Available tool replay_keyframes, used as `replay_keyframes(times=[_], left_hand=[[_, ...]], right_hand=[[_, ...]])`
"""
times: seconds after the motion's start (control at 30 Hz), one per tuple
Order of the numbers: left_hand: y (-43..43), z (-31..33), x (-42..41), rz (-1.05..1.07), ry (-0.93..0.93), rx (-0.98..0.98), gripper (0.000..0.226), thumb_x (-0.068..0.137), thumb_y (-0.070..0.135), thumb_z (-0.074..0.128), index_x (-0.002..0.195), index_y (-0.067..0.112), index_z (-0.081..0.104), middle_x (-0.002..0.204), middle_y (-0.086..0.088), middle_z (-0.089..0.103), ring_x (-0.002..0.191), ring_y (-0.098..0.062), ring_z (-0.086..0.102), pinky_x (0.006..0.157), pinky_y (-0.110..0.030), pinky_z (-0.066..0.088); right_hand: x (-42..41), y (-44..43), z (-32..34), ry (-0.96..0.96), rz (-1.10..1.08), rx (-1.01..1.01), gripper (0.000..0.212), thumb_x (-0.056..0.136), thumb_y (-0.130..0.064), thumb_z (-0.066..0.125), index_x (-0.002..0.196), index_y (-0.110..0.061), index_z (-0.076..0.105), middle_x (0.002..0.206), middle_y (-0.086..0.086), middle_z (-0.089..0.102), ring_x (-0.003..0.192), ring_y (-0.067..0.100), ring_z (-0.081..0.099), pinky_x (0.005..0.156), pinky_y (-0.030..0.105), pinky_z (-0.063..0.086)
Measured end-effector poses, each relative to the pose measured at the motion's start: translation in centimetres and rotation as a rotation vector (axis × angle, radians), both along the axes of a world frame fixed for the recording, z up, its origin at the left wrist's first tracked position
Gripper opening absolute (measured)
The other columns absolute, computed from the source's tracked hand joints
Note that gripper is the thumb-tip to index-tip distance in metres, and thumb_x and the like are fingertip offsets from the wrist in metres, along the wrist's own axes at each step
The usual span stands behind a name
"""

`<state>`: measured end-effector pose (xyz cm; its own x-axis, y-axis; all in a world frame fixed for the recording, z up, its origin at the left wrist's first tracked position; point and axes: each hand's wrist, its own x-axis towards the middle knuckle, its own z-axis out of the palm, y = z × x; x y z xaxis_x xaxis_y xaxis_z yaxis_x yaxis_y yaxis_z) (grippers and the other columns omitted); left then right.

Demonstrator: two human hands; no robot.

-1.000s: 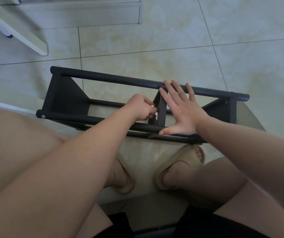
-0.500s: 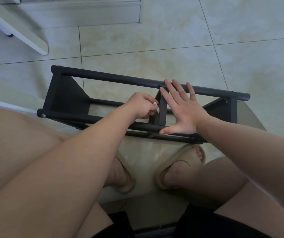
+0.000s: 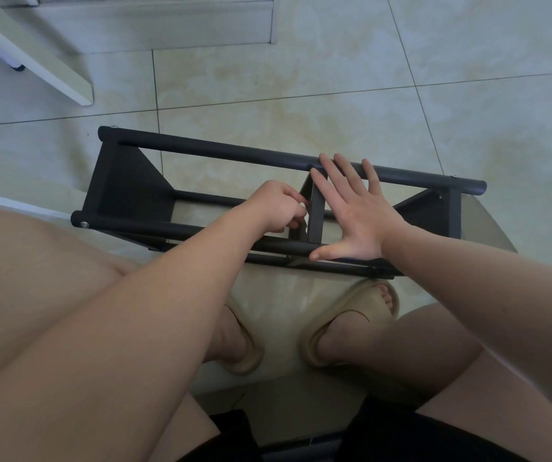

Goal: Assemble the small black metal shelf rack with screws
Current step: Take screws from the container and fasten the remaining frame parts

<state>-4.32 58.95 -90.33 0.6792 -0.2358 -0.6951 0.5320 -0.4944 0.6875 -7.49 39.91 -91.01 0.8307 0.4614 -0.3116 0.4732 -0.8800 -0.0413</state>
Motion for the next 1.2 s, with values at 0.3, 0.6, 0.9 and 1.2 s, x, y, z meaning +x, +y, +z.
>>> replay_keyframes(times=[0.3, 0.6, 0.9, 1.2], left_hand=[[-0.1, 0.2, 0.0, 0.047, 0.033, -0.016, 0.011, 0.094, 0.011, 0.059, 0.096, 0.019, 0.066, 0.094, -0.005, 0.074, 0.080, -0.013, 0.069, 0.072, -0.027, 0.050], [0.0, 0.2, 0.2, 0.052, 0.154, -0.015, 0.010, 0.098, 0.013, 0.056, 0.101, 0.015, 0.066, 0.090, -0.003, 0.072, 0.077, -0.013, 0.065, 0.083, -0.032, 0.053], [0.6, 0.2, 0.6, 0.009, 0.194, -0.003, 0.015, 0.096, 0.005, 0.054, 0.091, 0.011, 0.066, 0.085, -0.005, 0.074, 0.069, -0.013, 0.059, 0.077, -0.029, 0.058], [1.5, -0.3, 0.8, -0.088, 0.155, -0.009, 0.014, 0.083, -0.007, 0.070, 0.080, 0.007, 0.071, 0.062, -0.002, 0.068, 0.070, -0.019, 0.064, 0.074, -0.030, 0.059]], right_hand=[[0.0, 0.1, 0.1, 0.008, -0.005, -0.006, 0.136, 0.063, -0.105, 0.022, 0.161, -0.017, -0.010, 0.167, 0.006, -0.023, 0.154, 0.029, -0.021, 0.121, 0.063, -0.005], [0.0, 0.1, 0.3, 0.013, -0.004, -0.017, 0.136, 0.062, -0.105, 0.021, 0.161, -0.017, -0.011, 0.167, 0.007, -0.022, 0.154, 0.028, -0.021, 0.121, 0.063, -0.004], [-0.1, 0.1, 0.3, 0.010, -0.001, -0.012, 0.136, 0.063, -0.105, 0.021, 0.161, -0.017, -0.010, 0.168, 0.007, -0.022, 0.154, 0.029, -0.021, 0.121, 0.063, -0.005], [-0.1, 0.1, 0.5, 0.014, -0.004, -0.017, 0.136, 0.063, -0.104, 0.022, 0.161, -0.016, -0.010, 0.167, 0.007, -0.023, 0.154, 0.029, -0.021, 0.121, 0.063, -0.005]])
